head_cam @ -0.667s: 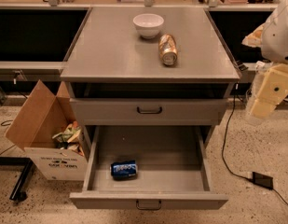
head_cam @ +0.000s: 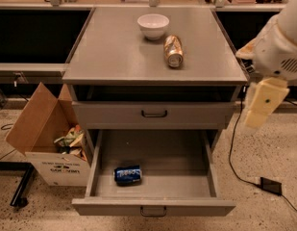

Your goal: Pick pepsi can from middle drawer and place on counter

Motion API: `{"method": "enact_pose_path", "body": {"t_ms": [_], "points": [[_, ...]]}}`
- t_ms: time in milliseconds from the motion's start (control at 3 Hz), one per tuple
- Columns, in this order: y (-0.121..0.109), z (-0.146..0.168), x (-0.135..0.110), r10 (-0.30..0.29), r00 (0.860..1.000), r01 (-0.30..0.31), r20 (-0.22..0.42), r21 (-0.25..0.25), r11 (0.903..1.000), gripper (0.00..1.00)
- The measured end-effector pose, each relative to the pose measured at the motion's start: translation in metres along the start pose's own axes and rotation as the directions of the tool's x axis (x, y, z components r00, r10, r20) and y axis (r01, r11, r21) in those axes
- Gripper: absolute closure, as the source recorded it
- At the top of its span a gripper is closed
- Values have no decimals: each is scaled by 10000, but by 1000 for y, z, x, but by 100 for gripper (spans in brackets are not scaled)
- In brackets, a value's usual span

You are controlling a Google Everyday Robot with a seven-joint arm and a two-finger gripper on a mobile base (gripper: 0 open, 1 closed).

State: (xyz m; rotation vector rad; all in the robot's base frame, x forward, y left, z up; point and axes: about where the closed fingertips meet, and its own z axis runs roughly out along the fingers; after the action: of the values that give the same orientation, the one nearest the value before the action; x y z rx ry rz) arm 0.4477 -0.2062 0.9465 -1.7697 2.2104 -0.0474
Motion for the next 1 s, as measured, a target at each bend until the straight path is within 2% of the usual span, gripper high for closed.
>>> {"method": "enact_pose_path", "body": {"t_ms": [333, 667, 1000], "points": [[7, 58, -10, -583, 9982, 591, 162, -582, 9966, 0], [21, 123, -19, -1040, 9931, 1099, 540, -1217, 9865, 0], [42, 200, -22, -1095, 9894, 1259, 950, -1886, 9739, 0]]}}
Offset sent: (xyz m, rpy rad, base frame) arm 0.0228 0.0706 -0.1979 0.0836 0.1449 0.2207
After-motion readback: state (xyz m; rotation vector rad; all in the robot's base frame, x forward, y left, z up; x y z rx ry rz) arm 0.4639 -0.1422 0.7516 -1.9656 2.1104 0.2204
